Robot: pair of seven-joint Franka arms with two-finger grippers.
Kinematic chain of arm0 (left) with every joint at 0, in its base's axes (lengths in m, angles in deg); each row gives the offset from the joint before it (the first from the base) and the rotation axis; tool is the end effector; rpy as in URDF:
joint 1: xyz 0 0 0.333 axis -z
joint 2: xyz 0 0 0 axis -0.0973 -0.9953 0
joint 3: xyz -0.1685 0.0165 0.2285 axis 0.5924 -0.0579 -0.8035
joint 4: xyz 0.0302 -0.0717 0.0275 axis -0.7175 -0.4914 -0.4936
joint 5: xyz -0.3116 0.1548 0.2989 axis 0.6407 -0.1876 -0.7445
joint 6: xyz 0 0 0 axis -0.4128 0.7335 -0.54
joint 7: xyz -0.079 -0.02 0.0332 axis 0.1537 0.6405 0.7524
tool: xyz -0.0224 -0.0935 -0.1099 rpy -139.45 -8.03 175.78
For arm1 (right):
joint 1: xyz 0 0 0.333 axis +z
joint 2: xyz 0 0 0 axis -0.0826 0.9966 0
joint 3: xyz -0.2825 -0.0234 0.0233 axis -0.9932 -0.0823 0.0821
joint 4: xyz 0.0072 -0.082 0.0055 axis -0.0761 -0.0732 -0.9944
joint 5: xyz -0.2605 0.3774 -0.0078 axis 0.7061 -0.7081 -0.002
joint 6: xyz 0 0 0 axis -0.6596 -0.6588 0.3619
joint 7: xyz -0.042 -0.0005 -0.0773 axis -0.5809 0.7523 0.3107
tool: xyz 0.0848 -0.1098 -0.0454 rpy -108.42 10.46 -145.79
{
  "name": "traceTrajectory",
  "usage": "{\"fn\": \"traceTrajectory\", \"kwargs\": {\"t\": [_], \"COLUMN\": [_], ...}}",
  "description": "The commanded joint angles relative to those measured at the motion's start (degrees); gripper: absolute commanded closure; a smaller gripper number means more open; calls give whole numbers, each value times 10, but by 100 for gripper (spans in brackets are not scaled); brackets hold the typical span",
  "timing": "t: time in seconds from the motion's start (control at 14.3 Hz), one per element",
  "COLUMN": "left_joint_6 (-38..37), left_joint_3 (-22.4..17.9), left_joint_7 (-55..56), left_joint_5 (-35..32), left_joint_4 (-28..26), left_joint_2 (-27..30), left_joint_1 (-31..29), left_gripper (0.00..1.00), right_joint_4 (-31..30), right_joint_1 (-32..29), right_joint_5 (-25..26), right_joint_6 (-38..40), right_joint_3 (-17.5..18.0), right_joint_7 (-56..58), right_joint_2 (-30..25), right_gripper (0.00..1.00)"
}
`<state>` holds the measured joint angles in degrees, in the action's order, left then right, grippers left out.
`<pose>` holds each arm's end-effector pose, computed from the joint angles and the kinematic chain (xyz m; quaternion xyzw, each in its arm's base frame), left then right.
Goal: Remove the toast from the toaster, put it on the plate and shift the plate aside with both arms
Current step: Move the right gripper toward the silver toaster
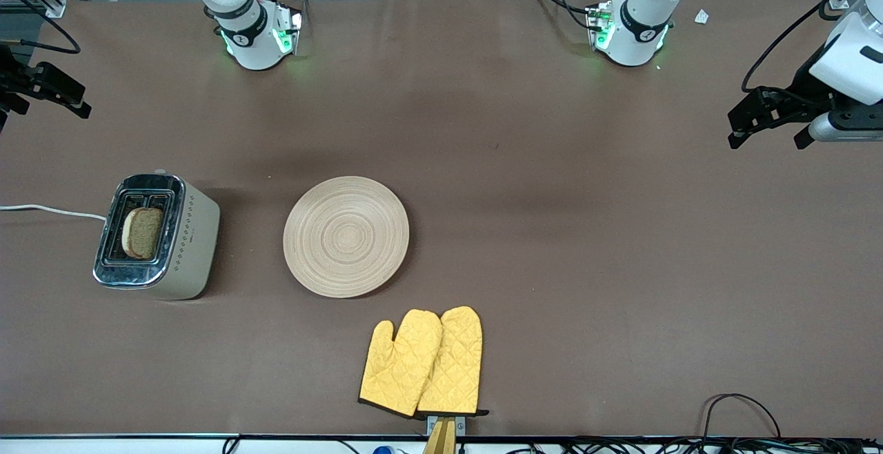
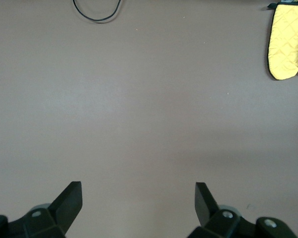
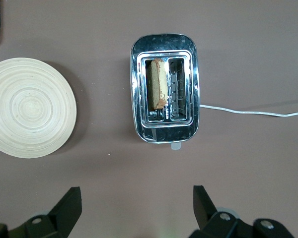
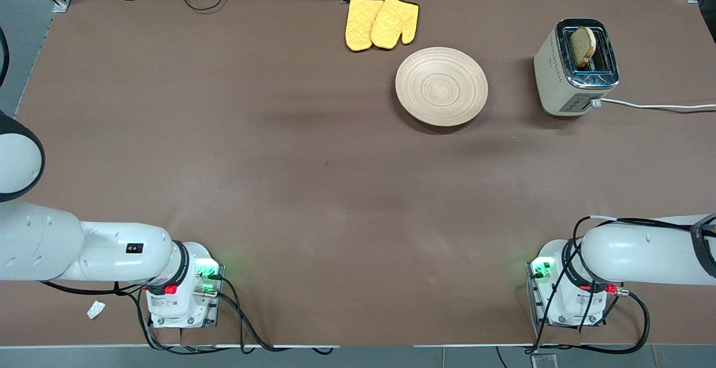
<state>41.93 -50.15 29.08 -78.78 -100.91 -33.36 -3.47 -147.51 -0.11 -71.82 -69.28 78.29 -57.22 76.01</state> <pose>0.6162 -0.0866 0.5771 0.9979 -0.0141 0.0633 0.0011 0.5716 -0.0447 0.5769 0.9993 -0.0335 0.0021 0.0154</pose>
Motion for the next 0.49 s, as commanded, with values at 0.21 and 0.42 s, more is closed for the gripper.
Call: {"fn": "traceTrajectory", "kwargs": {"t": [0.21,0.42], "left_joint_6": [-8,-9], "left_joint_3": [0,-1], "left_joint_7": [-5,-2], "left_joint_5": [-3,-3], "left_joint_4": [17,16], "left_joint_2": [-7,-8], "left_joint_1": [-2,-1], "left_gripper": [0,0], "right_joint_4": [-19,-64], "right_joint_1": [-7,-4], "right_joint_5": [-11,-11], "right_joint_6": [-36,-121], "right_joint_3": [-3,-3], "right_joint_7": [11,11], "right_joint_2": [7,42], "right_gripper": [0,0]}}
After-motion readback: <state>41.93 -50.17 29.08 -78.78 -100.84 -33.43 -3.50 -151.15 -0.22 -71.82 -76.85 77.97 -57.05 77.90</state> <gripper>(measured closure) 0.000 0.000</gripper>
